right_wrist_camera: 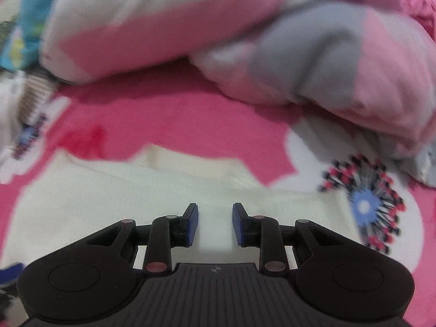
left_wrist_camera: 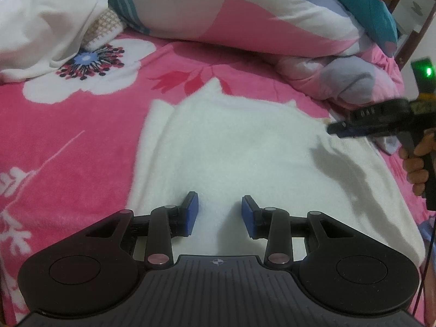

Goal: Fold clothes

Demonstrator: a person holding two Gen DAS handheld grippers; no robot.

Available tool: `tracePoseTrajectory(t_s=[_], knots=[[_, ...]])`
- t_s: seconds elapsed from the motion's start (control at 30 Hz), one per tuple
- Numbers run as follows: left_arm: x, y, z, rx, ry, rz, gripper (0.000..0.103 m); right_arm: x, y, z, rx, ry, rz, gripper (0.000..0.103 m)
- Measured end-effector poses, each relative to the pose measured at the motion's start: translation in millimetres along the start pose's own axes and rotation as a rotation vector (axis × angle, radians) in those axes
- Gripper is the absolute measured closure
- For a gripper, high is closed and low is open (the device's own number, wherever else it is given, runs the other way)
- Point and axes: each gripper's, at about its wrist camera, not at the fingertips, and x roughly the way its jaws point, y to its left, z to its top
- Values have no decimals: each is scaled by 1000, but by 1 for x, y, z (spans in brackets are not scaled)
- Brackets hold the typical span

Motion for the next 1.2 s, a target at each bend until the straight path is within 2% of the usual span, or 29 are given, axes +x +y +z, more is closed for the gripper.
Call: tracePoseTrajectory(t_s=[0.17,0.23,0.43,0.5,0.57,0.63,0.73,0.83,1.03,1.2], knots=[[-20,-6,0,-29,-12,21,58,4,43,9,-10,6,149,74],[-33,-11,-3,-24,-26,32,58,4,57,10,-10,4,192,74],[-69,-8,-9,-32,-82,75,55,14,90,6,2,86,305,71],[-74,-3,-10,-42,-91,146,53,14,103,6,-3,110,344,66],[-73,5,-12,-57,-72,166,53,16,116,5,-13,138,375,63],[-68,14,-15,-98,-33,161,52,18,128,4,-24,166,401,61],[-62,27,-18,-177,27,112,52,21,144,3,-34,202,430,58],[-55,38,-23,-267,68,40,52,25,155,0,-45,227,435,44],[-50,52,-29,-369,78,-7,52,29,162,-2,-71,256,419,37],[-47,56,-29,-387,76,-40,50,30,165,-3,-80,262,414,35]])
